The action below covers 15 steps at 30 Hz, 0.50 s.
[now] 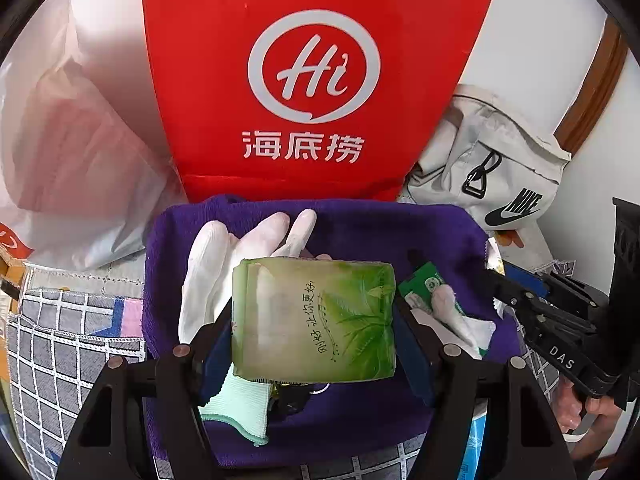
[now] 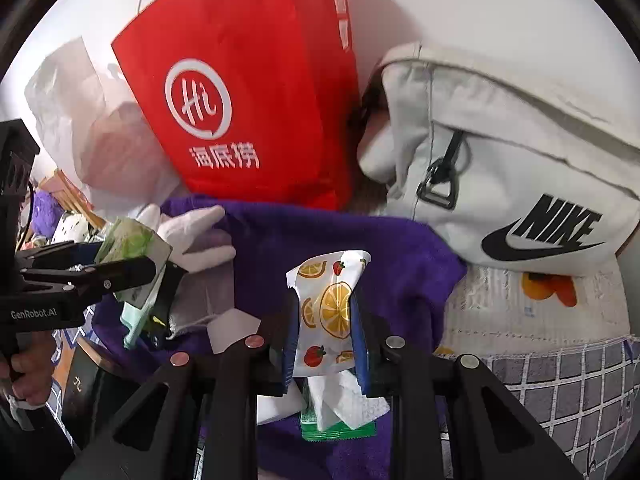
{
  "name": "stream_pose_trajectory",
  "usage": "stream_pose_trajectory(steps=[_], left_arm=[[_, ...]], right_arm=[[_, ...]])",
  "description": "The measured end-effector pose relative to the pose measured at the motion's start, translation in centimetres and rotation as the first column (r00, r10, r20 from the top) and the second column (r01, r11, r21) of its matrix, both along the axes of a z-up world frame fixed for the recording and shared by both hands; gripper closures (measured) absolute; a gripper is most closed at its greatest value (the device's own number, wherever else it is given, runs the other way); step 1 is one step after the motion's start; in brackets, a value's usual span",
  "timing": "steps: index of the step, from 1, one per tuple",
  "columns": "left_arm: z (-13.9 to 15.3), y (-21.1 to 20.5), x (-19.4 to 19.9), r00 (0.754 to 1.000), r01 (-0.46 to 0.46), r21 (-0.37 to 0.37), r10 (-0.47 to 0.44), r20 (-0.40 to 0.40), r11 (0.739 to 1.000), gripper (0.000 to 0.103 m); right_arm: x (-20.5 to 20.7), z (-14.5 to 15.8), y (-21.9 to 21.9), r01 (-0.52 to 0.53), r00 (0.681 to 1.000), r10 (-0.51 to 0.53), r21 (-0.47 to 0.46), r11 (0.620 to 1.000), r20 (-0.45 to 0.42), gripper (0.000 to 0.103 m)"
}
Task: Organize soft objects
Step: 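Lower the wipe pack onto the towel with the left tool while the right tool lowers the wrapper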
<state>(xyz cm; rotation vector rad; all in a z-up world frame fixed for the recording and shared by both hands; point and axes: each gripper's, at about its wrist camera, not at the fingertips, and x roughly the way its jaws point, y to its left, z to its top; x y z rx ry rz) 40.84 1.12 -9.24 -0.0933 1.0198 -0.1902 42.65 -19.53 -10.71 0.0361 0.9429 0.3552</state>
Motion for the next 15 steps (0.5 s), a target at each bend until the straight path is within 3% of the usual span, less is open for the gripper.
stream_pose_trajectory(steps=[15], left_arm=[[-2.1,-1.1,0.7,0.996,0.028,0.036,-0.025,-0.084,0.999,0.032]], right_arm=[[0.9,-2.8,1.1,-0.036,0.995,0.032,-0.036,0.999,-0.099,0.077]])
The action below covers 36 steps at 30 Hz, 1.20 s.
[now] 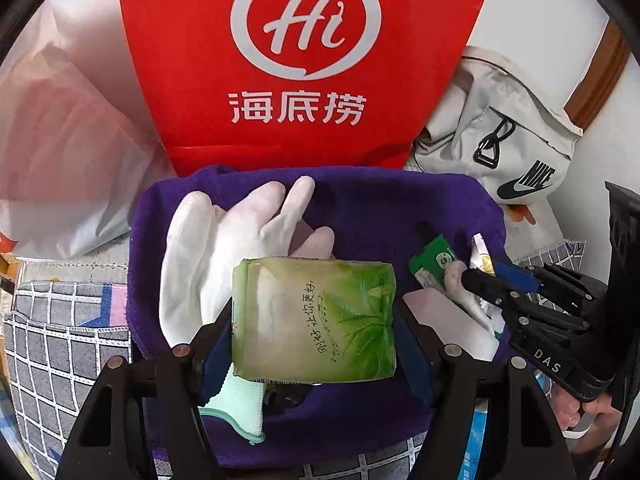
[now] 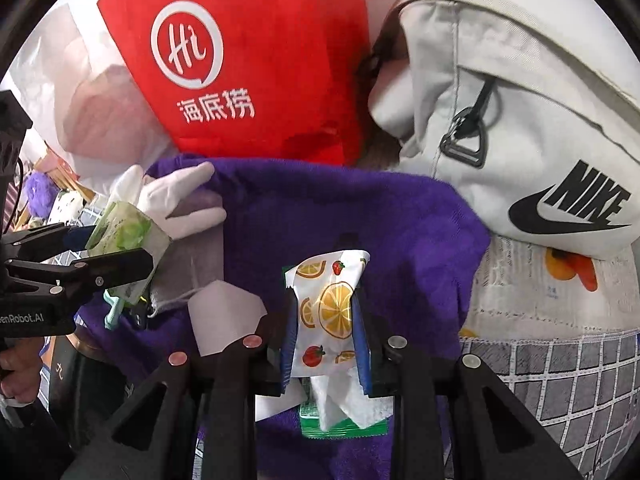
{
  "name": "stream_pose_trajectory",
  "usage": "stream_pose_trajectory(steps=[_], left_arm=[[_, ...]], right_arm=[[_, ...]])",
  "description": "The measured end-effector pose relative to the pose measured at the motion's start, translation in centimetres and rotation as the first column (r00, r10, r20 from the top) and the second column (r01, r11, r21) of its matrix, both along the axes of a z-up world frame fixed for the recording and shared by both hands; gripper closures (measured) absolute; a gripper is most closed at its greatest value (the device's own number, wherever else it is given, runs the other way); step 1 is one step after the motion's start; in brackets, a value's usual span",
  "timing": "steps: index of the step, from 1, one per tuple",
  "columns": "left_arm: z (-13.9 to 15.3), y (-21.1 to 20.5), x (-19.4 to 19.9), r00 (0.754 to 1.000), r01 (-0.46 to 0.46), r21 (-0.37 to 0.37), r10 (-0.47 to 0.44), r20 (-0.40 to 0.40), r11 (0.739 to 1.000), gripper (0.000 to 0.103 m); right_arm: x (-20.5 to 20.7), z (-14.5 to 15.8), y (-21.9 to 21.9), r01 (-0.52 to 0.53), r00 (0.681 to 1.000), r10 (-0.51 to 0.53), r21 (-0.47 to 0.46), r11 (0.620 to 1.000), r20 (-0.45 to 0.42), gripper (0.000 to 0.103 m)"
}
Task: Organize soft objects
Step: 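Lower the wipe pack onto the towel with the left tool while the right tool lowers the wrapper, then open both tools and withdraw them from the towel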
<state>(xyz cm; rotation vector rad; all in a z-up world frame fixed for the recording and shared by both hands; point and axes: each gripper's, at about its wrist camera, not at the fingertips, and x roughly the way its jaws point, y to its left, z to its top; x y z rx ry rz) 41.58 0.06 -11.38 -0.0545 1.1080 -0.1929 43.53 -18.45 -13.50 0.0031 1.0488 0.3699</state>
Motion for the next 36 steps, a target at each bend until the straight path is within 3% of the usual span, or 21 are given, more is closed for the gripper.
stream_pose_trajectory(steps=[9,14,22,30,32,36], left_arm=[[-0.6,-0.1,0.2,1.000,-0.003,0.001,0.003,-0.022,1.000,0.032],[-0.6,-0.2,0.3,0.999,-0.009,0.003,0.009,-0.034,1.000,0.030],[0.1,-0.2,0.0,1.000,-0.003,-0.023,0.002,-0.026,1.000,0.022],[1.3,-0.5,-0.7,1.000,0.005,-0.016,-0.005,-0.005,1.000,0.022],[1.6,-0.7,-0.9,1.000,0.003,-0.005,-0.003,-0.002,1.000,0.022],[2.8,-0.7,-1.5,1.000,-0.003,0.011,0.003,0.020,1.000,0.022]], right_arm=[[0.4,-0.4,0.0,0.001,1.000,-0.001,0.002,1.000,-0.027,0.070],[0.3,0.1,0.1,-0.006,1.000,0.007,0.008,1.000,-0.013,0.056],[0.1,1.1,0.0,-0.008,1.000,0.007,0.034,0.999,0.009,0.041],[-0.5,2.7,0.3,-0.010,0.999,0.009,0.028,1.000,0.054,0.036],[-0.6,3.0,0.4,0.000,0.998,-0.002,0.022,1.000,0.059,0.027],[-1.0,4.1,0.5,0.022,0.997,-0.023,0.017,1.000,0.077,0.021]])
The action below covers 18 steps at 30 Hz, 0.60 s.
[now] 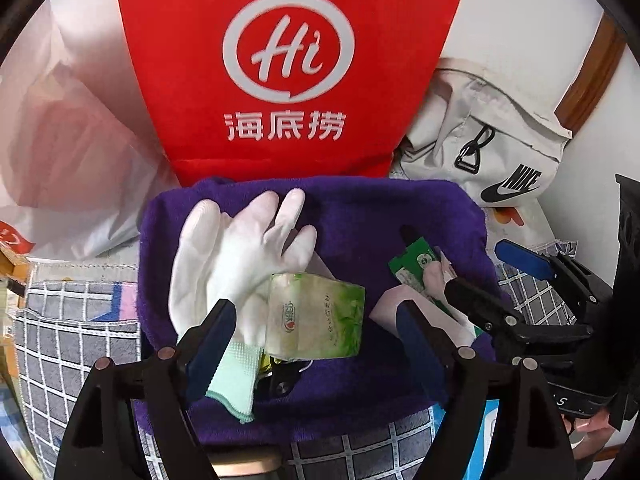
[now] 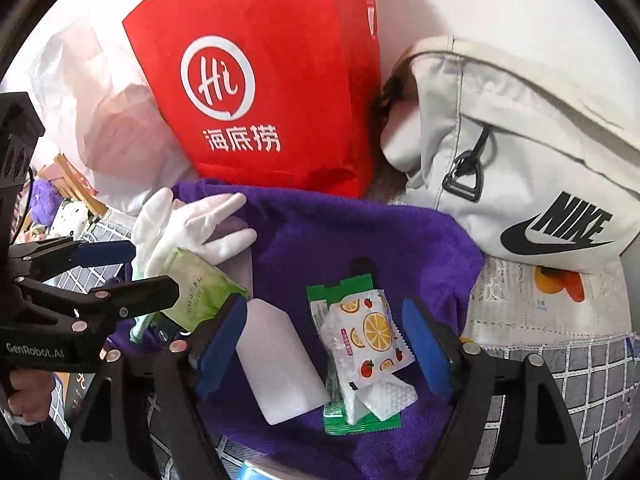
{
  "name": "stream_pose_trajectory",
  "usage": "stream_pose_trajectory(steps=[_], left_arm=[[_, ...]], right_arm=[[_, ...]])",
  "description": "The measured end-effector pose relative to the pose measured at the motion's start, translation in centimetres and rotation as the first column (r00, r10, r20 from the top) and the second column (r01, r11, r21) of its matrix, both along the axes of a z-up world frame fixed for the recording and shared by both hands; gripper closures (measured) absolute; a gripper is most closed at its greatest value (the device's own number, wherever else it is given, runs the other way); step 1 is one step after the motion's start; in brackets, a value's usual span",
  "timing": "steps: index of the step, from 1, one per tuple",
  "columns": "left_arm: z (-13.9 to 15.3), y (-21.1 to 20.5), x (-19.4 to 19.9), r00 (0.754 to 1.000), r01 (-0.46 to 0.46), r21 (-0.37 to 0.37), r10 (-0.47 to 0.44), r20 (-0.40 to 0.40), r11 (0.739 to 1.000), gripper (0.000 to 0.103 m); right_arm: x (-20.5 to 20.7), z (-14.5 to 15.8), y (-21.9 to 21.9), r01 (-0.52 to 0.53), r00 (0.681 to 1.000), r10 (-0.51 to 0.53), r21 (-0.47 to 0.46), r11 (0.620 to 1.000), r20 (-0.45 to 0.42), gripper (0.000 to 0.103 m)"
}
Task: Organize soft objects
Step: 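Open both tools and withdraw them from the towel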
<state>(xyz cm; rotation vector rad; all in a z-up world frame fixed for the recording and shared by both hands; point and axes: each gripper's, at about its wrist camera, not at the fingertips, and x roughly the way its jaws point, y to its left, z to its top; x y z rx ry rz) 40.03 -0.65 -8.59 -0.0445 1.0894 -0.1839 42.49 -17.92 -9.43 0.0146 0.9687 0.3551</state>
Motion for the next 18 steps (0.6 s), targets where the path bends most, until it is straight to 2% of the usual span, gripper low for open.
stream_pose_trajectory(steps=[4,9,18], left_arm=[[1.5,0.0,-1.1,1.000,-0.012,0.022,0.011,0.024,1.000,0.022],[3.9,0.5,-3.6,0.999,-0.022,0.016,0.021,0.045,1.000,0.022],[7.9,0.8,-11.1,0.994,-0.026,0.000,0.026,0.107,1.000,0.015]], right_arm=[[-1.0,1.3,-0.3,0.042,0.999,-0.042,0.004,0.999,0.022,0.018],[-3.6,3.7,0.4,0.034,0.998,-0.032,-0.032,0.999,0.052,0.015],[-10.3,6.3,0.3,0.070,0.996,-0.070,0.006,0.998,0.048,0.013]])
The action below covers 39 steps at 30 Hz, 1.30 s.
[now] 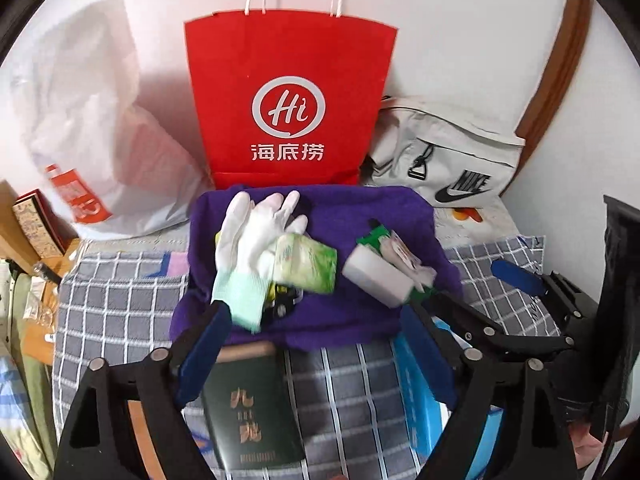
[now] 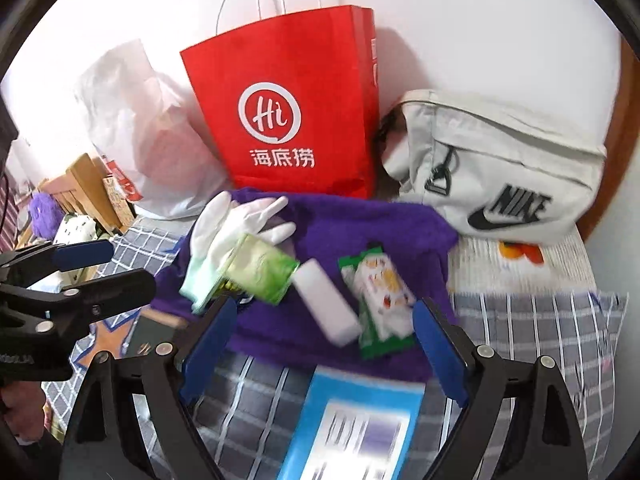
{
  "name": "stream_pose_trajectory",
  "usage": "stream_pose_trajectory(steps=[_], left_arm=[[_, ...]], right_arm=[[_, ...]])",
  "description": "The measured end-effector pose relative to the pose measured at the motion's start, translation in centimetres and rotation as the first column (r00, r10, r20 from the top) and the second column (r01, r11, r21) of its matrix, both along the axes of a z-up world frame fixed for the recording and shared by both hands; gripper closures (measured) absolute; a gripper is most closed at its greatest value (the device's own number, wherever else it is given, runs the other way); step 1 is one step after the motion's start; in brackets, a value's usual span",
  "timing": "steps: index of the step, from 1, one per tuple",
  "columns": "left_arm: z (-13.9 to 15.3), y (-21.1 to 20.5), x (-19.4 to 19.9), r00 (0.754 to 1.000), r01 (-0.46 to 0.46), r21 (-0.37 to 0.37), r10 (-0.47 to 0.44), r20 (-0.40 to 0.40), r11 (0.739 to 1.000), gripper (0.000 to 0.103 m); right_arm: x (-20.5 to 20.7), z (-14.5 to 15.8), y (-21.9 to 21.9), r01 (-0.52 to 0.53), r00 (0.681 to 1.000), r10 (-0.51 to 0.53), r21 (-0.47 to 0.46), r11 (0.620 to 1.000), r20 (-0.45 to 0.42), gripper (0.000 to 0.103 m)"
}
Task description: Organize soft objects
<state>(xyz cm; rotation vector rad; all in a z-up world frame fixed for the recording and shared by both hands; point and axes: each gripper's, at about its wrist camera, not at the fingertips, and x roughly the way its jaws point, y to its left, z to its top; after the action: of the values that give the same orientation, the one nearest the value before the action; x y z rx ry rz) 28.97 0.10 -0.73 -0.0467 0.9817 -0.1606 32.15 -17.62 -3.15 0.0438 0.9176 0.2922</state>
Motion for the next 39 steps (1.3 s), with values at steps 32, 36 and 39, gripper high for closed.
stream_pose_trajectory(steps=[32,36,39], left_arm=[[3.6,0.0,-22.9,0.983,-0.082,0.031,0.075,0.170,0.996,0.001],[3.4,-0.5,-24.7,0.978,-0.078,0.040,0.069,0.195,0.996,0.001],[3.6,-0.7,-25.8,0.972,-0.086,0.046,0.073,0.223,0.995,0.001]], right_arm=[[-22.9,4.2,-2.3,0.086,0.990,-0.078,-0.065,0.994,0.117,0.000],[-24.7,4.0,-2.8,0.095,0.988,-0.088,-0.048,0.994,0.124,0.000],[-25.6,4.1,-2.9,0.097,0.987,-0.089,-0.051,0.994,0.133,0.000]])
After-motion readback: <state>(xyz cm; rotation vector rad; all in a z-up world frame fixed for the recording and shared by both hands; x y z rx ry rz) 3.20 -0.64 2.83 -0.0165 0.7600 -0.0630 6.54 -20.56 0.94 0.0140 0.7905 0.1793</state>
